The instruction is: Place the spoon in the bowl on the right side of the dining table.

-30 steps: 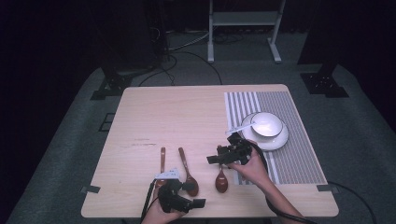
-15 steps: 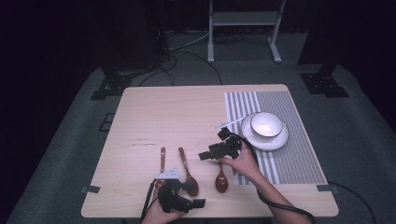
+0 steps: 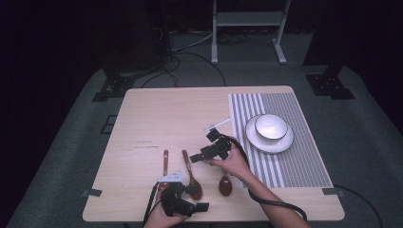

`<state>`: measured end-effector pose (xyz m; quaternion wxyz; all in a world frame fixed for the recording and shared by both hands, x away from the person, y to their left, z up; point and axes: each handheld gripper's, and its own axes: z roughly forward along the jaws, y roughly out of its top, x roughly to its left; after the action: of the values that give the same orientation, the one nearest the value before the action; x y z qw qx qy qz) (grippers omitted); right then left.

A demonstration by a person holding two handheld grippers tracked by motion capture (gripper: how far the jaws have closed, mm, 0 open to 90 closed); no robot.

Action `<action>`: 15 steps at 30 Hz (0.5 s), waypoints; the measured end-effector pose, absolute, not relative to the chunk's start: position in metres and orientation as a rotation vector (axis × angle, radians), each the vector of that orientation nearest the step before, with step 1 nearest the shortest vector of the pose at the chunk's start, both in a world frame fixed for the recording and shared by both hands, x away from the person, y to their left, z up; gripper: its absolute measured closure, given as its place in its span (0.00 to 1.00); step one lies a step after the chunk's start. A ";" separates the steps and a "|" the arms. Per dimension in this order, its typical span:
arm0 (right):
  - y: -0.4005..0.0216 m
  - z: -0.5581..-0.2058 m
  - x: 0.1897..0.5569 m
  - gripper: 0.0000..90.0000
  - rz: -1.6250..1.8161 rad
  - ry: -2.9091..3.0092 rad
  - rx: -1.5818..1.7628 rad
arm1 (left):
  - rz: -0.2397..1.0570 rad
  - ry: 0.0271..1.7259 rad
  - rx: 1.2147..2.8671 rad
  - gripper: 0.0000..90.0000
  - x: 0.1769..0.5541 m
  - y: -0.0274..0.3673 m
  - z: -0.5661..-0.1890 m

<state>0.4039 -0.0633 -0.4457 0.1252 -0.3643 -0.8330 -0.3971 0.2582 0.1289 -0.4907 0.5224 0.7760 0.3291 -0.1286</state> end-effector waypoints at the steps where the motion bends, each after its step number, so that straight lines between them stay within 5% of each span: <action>1: -0.061 -0.447 0.405 0.26 -1.156 -2.431 -1.058 | -0.308 0.787 1.859 0.01 0.258 0.129 -0.491; 15: -0.040 -0.455 0.413 0.26 -1.116 -2.453 -1.056 | -0.307 0.789 1.858 0.01 0.259 0.130 -0.491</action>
<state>0.4135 -0.0396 -0.4551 0.1235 -0.3621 -0.8410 -0.3826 0.2589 0.1295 -0.4908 0.5226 0.7758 0.3295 -0.1281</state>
